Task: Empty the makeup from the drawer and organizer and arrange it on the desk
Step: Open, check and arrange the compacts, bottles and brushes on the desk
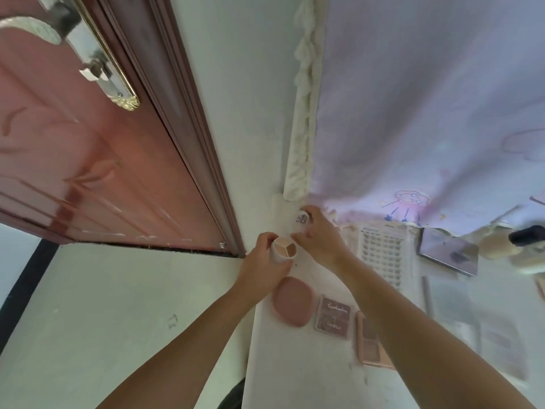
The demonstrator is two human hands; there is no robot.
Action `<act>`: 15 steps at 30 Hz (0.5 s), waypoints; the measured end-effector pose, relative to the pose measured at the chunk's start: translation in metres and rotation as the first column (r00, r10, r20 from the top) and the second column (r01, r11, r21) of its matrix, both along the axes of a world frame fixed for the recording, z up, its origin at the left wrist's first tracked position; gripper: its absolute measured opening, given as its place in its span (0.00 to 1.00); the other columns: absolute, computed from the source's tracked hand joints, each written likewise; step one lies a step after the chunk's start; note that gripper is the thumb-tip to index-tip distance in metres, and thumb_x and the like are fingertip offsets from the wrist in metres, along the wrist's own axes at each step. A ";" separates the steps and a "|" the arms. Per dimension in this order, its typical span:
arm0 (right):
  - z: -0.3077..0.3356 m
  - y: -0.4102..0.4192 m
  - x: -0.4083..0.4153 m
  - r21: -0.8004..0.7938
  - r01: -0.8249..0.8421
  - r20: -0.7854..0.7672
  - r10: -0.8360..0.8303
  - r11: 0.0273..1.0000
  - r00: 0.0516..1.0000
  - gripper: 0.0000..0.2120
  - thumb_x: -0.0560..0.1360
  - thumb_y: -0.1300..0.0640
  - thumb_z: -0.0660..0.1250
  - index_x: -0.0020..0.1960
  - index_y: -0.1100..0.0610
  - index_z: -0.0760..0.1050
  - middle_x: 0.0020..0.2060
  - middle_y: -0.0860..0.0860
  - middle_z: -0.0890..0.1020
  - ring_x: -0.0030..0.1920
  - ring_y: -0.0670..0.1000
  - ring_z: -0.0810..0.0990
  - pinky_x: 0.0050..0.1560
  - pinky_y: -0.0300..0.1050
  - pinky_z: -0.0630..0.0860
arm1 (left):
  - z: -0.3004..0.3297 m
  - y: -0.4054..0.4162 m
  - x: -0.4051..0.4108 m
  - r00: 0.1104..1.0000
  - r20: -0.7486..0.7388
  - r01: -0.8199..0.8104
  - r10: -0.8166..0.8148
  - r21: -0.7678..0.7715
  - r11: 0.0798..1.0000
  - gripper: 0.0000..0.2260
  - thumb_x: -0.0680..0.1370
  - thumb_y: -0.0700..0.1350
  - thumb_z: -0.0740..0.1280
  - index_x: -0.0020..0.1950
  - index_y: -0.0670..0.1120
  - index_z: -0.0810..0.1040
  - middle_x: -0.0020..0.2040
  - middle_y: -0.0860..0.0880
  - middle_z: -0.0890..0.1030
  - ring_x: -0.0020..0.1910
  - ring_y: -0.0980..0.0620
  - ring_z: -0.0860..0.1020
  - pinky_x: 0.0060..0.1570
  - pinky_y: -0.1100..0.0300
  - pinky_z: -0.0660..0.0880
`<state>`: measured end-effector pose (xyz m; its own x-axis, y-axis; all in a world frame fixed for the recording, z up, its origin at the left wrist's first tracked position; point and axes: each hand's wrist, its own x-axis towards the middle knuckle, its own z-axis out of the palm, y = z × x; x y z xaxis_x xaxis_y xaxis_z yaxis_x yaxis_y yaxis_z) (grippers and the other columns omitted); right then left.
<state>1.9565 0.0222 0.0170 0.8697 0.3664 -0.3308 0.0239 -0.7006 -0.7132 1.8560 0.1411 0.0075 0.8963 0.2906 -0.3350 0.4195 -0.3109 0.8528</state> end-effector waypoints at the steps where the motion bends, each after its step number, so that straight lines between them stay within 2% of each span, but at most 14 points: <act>1: -0.006 0.007 0.004 -0.049 -0.012 0.059 0.015 0.999 0.998 0.27 0.71 0.53 0.69 0.68 0.51 0.63 0.53 0.53 0.77 0.48 0.52 0.75 0.48 0.45 0.72 | -0.004 -0.001 0.004 0.999 0.034 -0.018 0.017 0.031 0.999 0.19 0.72 0.47 0.71 0.60 0.50 0.70 0.53 0.55 0.77 0.53 0.53 0.76 0.53 0.55 0.74; 3: -0.016 0.014 0.010 -0.179 -0.052 0.169 0.082 0.983 0.982 0.28 0.72 0.48 0.67 0.69 0.49 0.63 0.60 0.52 0.74 0.61 0.54 0.70 0.60 0.50 0.69 | -0.013 0.000 0.008 0.994 0.103 -0.054 0.043 0.099 0.994 0.19 0.70 0.47 0.73 0.58 0.48 0.72 0.54 0.53 0.76 0.54 0.51 0.74 0.54 0.52 0.74; 5: -0.023 0.016 0.013 -0.289 -0.083 0.252 0.159 0.954 0.955 0.28 0.73 0.44 0.66 0.70 0.47 0.63 0.67 0.49 0.69 0.67 0.54 0.64 0.66 0.51 0.64 | -0.028 0.004 0.008 0.988 0.148 -0.064 0.035 0.193 0.979 0.21 0.68 0.48 0.74 0.58 0.47 0.73 0.58 0.51 0.73 0.57 0.50 0.70 0.58 0.49 0.72; 7: -0.027 0.015 0.017 -0.367 -0.088 0.306 0.210 0.926 0.929 0.29 0.73 0.42 0.65 0.71 0.45 0.62 0.69 0.47 0.66 0.69 0.54 0.61 0.66 0.51 0.61 | -0.039 0.007 0.007 0.989 0.144 -0.058 0.021 0.255 0.965 0.24 0.66 0.51 0.74 0.59 0.47 0.73 0.63 0.49 0.69 0.63 0.48 0.66 0.61 0.46 0.69; 10: -0.030 0.013 0.022 -0.446 -0.088 0.327 0.254 0.891 0.910 0.28 0.72 0.41 0.65 0.70 0.46 0.64 0.69 0.46 0.65 0.69 0.53 0.60 0.66 0.51 0.59 | -0.046 0.007 0.008 0.994 0.108 -0.042 0.016 0.248 0.968 0.24 0.67 0.51 0.75 0.61 0.50 0.72 0.69 0.50 0.63 0.69 0.49 0.60 0.67 0.47 0.64; 13: -0.030 0.013 0.022 -0.470 -0.103 0.302 0.270 0.877 0.914 0.29 0.72 0.40 0.64 0.70 0.47 0.64 0.70 0.46 0.64 0.70 0.52 0.59 0.66 0.50 0.58 | -0.046 0.006 0.012 0.995 0.100 -0.022 -0.005 0.260 0.965 0.24 0.68 0.49 0.75 0.61 0.50 0.72 0.70 0.50 0.62 0.71 0.50 0.56 0.71 0.54 0.55; 15: -0.024 0.011 0.023 -0.453 -0.142 0.276 0.290 0.880 0.916 0.29 0.73 0.42 0.65 0.70 0.48 0.62 0.70 0.46 0.64 0.70 0.52 0.60 0.66 0.51 0.59 | -0.046 0.005 0.014 0.994 0.109 -0.002 -0.032 0.295 0.955 0.25 0.68 0.49 0.75 0.62 0.48 0.71 0.70 0.49 0.63 0.71 0.49 0.57 0.68 0.60 0.51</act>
<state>1.9794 0.0333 -0.0074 0.8689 0.4500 -0.2060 0.3881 -0.8778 -0.2807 1.8704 0.1458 -0.0383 0.9280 0.3474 -0.1350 0.3209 -0.5606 0.7634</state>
